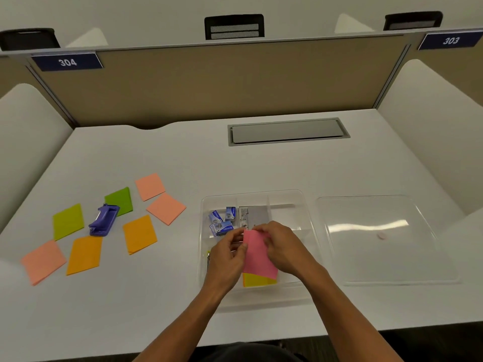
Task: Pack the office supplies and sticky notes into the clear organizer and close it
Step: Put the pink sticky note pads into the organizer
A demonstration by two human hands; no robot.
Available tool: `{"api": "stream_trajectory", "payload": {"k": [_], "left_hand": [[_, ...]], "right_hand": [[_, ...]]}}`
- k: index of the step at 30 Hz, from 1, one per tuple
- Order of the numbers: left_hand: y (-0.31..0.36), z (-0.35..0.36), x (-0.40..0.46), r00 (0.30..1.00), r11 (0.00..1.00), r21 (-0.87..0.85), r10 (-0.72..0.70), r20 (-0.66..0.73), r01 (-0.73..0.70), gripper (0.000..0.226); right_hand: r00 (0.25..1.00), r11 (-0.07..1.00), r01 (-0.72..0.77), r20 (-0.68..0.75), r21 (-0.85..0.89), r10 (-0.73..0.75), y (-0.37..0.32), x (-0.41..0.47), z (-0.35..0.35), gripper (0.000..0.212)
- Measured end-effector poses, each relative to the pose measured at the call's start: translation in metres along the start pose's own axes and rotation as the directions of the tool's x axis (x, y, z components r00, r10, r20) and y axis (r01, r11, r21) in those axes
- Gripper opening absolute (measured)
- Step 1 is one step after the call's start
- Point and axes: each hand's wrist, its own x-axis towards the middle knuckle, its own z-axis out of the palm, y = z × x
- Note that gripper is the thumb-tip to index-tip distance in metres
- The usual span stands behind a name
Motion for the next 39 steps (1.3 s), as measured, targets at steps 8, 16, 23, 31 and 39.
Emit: {"api": "stream_trajectory", "payload": {"k": [8, 16, 23, 31, 39], "left_hand": [[-0.014, -0.016, -0.003, 0.984, 0.969, 0.21, 0.152, -0.094, -0.13, 0.032], [-0.03, -0.022, 0.002, 0.976, 0.936, 0.321, 0.186, -0.109, -0.143, 0.033], [-0.037, -0.027, 0.005, 0.971, 0.925, 0.346, 0.21, -0.119, -0.157, 0.031], [-0.04, -0.03, 0.002, 0.969, 0.93, 0.332, 0.211, -0.128, -0.159, 0.029], [-0.038, -0.04, -0.001, 0.965, 0.93, 0.328, 0.221, -0.141, -0.165, 0.026]], "right_hand": [[0.999, 0.996, -0.048, -0.016, -0.07, 0.047, 0.01, 0.008, 0.01, 0.053], [0.998, 0.983, -0.055, 0.033, -0.174, 0.062, 0.01, 0.011, 0.02, 0.052], [0.999, 0.923, 0.012, 0.044, -0.386, 0.005, 0.01, 0.008, 0.035, 0.048], [1.0, 0.938, -0.005, 0.004, -0.347, 0.007, 0.01, 0.005, 0.042, 0.053], [0.99, 0.946, -0.032, -0.138, -0.322, -0.014, 0.002, 0.005, 0.044, 0.056]]}}
